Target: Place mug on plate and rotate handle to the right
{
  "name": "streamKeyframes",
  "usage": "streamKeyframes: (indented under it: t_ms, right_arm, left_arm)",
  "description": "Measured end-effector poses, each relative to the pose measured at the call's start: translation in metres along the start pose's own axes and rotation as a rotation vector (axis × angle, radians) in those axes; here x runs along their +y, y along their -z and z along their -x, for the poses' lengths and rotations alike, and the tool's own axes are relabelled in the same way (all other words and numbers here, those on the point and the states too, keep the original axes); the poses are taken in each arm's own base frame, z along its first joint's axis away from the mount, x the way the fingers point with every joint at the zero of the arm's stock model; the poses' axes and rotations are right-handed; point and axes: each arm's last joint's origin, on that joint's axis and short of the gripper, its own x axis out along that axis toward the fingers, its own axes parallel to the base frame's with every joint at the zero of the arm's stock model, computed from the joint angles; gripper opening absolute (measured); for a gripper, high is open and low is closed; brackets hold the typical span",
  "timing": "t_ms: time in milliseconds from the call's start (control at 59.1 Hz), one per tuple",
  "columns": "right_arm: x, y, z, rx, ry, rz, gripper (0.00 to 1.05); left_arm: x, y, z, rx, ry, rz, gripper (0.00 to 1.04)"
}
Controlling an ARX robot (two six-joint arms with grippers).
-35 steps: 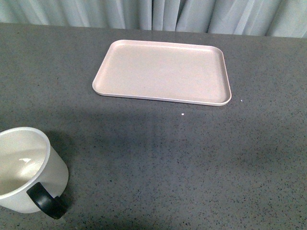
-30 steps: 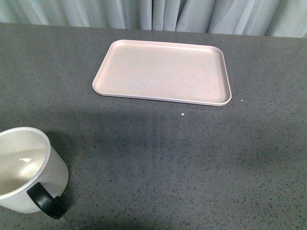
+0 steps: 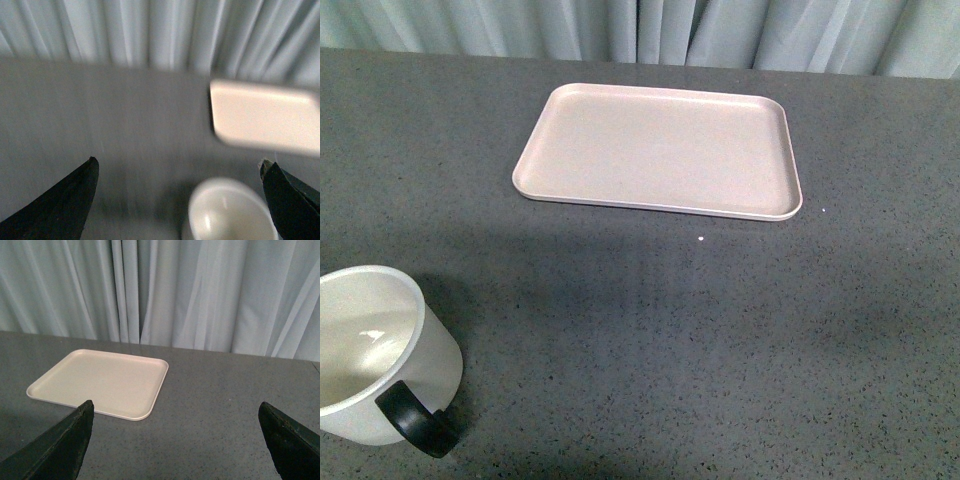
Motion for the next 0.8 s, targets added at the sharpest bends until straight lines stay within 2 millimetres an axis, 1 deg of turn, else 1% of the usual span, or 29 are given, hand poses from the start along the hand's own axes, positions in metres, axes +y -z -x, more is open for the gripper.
streamKeyframes:
  t_ms: [17, 34, 68, 102, 169, 288, 423, 508, 541, 677, 795]
  right_arm:
    - [0.0, 0.0, 0.0, 0.0, -0.001, 0.0, 0.95]
    - [0.0, 0.0, 0.0, 0.0, -0.001, 0.0, 0.95]
    - [0.0, 0.0, 0.0, 0.0, 0.0, 0.0, 0.95]
    - [0.0, 0.0, 0.0, 0.0, 0.0, 0.0, 0.95]
    - [0.0, 0.0, 0.0, 0.0, 0.0, 0.0, 0.95]
    - [0.0, 0.0, 0.0, 0.0, 0.0, 0.0, 0.95]
    - [0.0, 0.0, 0.0, 0.0, 0.0, 0.0, 0.95]
    - [0.0, 0.0, 0.0, 0.0, 0.0, 0.0, 0.95]
    - [0.0, 0.0, 0.0, 0.0, 0.0, 0.0, 0.95]
    - [0.0, 0.0, 0.0, 0.0, 0.0, 0.0, 0.95]
    - [0.0, 0.0, 0.0, 0.0, 0.0, 0.0, 0.95]
  left_arm:
    - [0.0, -0.001, 0.0, 0.049, 0.001, 0.009, 0.95]
    - [0.001, -0.004, -0.001, 0.141, -0.004, 0.025, 0.95]
    - [0.002, -0.007, -0.004, 0.248, -0.022, 0.04, 0.95]
    - [0.003, -0.012, -0.009, 0.302, -0.041, 0.044, 0.95]
    - [0.007, -0.024, -0.02, 0.33, -0.075, 0.01, 0.95]
    - [0.015, -0.046, -0.042, 0.31, -0.105, -0.067, 0.95]
    - [0.024, -0.059, -0.068, 0.331, -0.123, -0.127, 0.95]
    - [0.028, -0.054, -0.084, 0.396, -0.106, -0.149, 0.95]
    - [0.028, -0.052, -0.087, 0.41, -0.082, -0.149, 0.95]
    - [0.027, -0.046, -0.095, 0.451, -0.049, -0.166, 0.95]
    - [0.022, -0.043, -0.1, 0.468, -0.018, -0.173, 0.95]
